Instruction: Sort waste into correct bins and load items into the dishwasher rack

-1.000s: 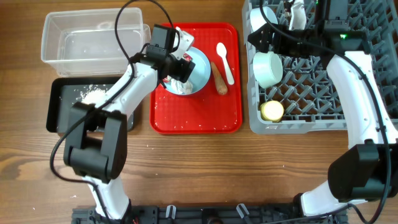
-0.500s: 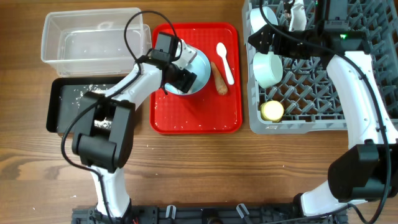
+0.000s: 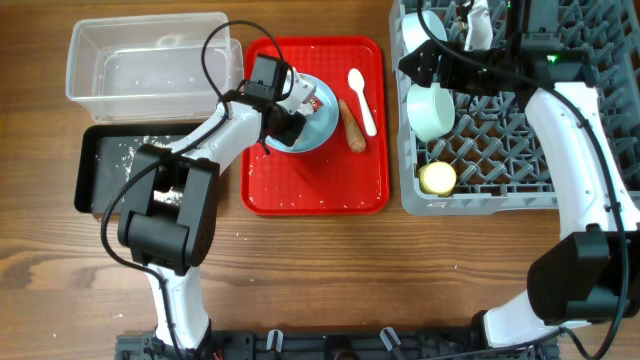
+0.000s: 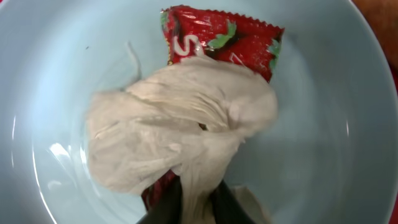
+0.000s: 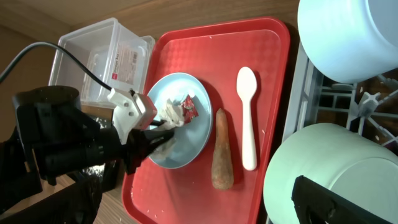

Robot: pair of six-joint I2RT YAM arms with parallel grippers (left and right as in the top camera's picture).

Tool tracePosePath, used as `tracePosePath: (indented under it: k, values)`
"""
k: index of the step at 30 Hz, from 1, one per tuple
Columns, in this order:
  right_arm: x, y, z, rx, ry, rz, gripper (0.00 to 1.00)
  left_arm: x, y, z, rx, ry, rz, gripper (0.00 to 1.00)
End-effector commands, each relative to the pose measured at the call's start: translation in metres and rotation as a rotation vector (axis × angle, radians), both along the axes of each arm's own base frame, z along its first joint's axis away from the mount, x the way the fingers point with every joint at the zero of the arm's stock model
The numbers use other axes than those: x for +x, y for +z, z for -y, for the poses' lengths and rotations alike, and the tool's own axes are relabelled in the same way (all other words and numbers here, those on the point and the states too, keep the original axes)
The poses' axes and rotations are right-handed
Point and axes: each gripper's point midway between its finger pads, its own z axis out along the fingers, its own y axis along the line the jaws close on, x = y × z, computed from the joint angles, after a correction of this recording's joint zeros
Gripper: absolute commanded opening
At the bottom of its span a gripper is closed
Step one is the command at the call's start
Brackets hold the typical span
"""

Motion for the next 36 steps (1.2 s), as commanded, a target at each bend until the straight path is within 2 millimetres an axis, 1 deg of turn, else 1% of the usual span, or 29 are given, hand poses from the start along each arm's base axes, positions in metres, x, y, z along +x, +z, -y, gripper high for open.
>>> tracePosePath:
  k: [1, 4, 5, 7, 12, 14, 15, 16, 17, 18, 21, 24, 28, 30, 32, 33, 34, 35, 36]
  values:
    - [0.0, 0.011, 0.001, -0.017, 0.008, 0.039, 1.0, 0.001, -0.003, 0.002, -0.045, 0.086, -0.036, 0.04]
    - [-0.001, 0.011, 0.001, -0.017, 0.008, 0.038, 1.0, 0.008, 0.006, 0.003, -0.094, 0.173, -0.03, 0.04]
    - [-0.001, 0.011, 0.001, -0.017, 0.009, 0.037, 1.0, 0.011, 0.013, 0.004, -0.111, 0.201, -0.024, 0.04]
    - [-0.001, 0.01, 0.001, -0.018, 0.009, 0.034, 1.0, 0.017, 0.034, 0.005, -0.152, 0.251, -0.001, 0.04]
    - [-0.002, 0.01, 0.001, -0.018, 0.009, 0.03, 1.0, 0.033, 0.123, 0.008, -0.271, 0.314, 0.138, 0.04]
    - [-0.002, 0.01, 0.001, -0.018, 0.008, 0.03, 1.0, 0.036, 0.158, 0.001, -0.305, 0.351, 0.206, 0.04]
    - [-0.002, 0.01, 0.001, -0.018, 0.009, 0.03, 1.0, 0.037, 0.173, -0.007, -0.313, 0.38, 0.239, 0.04]
    - [-0.002, 0.009, 0.001, -0.018, 0.008, 0.029, 1.0, 0.038, 0.185, -0.017, -0.316, 0.415, 0.269, 0.04]
    - [-0.002, 0.009, 0.001, -0.018, 0.009, 0.029, 1.0, 0.041, 0.202, -0.038, -0.305, 0.48, 0.32, 0.04]
    - [-0.002, 0.01, 0.001, -0.018, 0.009, 0.029, 1.0, 0.043, 0.207, -0.047, -0.301, 0.512, 0.337, 0.04]
    - [-0.002, 0.01, 0.001, -0.018, 0.009, 0.029, 1.0, 0.05, 0.212, -0.085, -0.288, 0.624, 0.364, 0.04]
    - [-0.002, 0.009, 0.001, -0.018, 0.009, 0.03, 1.0, 0.056, 0.206, -0.122, -0.289, 0.722, 0.358, 0.04]
    - [-0.002, 0.01, 0.001, -0.018, 0.009, 0.03, 1.0, 0.066, 0.191, -0.175, -0.302, 0.884, 0.349, 0.04]
    - [-0.002, 0.01, 0.001, -0.018, 0.008, 0.03, 1.0, 0.074, 0.177, -0.199, -0.295, 0.936, 0.35, 0.04]
    - [-0.002, 0.01, 0.001, -0.018, 0.009, 0.03, 1.0, 0.08, 0.164, -0.211, -0.29, 0.956, 0.346, 0.04]
    - [-0.002, 0.01, 0.001, -0.018, 0.008, 0.03, 1.0, 0.082, 0.157, -0.215, -0.287, 0.964, 0.34, 0.06]
    - [-0.002, 0.01, 0.001, -0.017, 0.008, 0.029, 1.0, 0.084, 0.15, -0.217, -0.283, 0.968, 0.333, 0.14]
    - [-0.002, 0.009, 0.001, -0.018, 0.008, 0.028, 1.0, 0.086, 0.144, -0.217, -0.279, 0.969, 0.326, 0.26]
    - [-0.002, 0.009, 0.001, -0.017, 0.008, 0.028, 1.0, 0.087, 0.139, -0.217, -0.275, 0.971, 0.316, 0.45]
